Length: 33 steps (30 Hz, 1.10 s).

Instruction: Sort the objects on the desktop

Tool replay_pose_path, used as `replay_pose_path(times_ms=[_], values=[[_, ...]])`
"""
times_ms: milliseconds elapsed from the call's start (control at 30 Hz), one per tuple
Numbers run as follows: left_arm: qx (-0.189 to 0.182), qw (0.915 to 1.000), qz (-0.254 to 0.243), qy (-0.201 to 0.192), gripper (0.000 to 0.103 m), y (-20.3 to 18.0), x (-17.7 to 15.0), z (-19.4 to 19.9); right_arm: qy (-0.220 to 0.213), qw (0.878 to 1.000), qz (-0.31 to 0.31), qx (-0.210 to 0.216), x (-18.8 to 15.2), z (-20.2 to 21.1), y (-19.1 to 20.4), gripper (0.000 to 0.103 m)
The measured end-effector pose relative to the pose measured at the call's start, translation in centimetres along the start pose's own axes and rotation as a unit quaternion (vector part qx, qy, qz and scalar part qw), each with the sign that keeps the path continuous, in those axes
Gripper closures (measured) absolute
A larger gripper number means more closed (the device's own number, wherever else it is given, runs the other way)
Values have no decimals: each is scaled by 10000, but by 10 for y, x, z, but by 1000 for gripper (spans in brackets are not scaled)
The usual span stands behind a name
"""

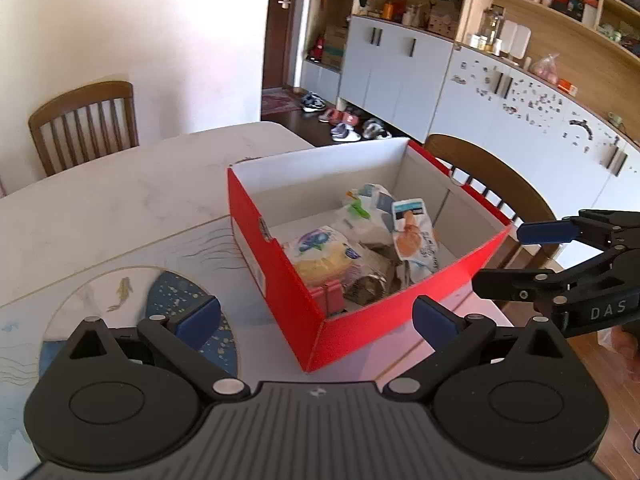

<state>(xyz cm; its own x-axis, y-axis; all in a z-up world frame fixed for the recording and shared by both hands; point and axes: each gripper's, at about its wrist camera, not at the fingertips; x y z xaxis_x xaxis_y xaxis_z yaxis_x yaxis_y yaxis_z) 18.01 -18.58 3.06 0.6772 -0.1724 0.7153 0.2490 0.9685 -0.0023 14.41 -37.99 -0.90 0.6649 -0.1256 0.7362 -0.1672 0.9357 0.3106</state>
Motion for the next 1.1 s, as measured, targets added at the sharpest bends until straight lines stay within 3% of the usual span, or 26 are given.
replay_pose_path(times_ms=[200, 533, 1100], values=[[94, 9998, -174, 77, 1, -5, -5, 0, -7, 9999, -104, -52, -6, 2, 5, 7], [-141, 9996, -165, 177, 0, -1, -11, 0, -54, 9994, -305, -139, -13, 5, 9, 7], [-188, 9993, -225, 216, 1, 9, -16, 4, -63, 9981, -559, -248, -19, 2, 19, 7]])
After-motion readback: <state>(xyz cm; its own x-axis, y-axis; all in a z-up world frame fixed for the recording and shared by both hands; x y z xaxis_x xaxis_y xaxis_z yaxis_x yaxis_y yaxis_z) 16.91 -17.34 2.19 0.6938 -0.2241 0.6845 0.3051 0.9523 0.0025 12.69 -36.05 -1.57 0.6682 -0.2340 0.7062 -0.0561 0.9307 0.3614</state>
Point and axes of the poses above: each gripper's, at about its wrist camera, not at the fingertips, and z roughly against the way its jaws point, y to its left, x to its top, and after that the axes turned 9 degrees about x, right-handed
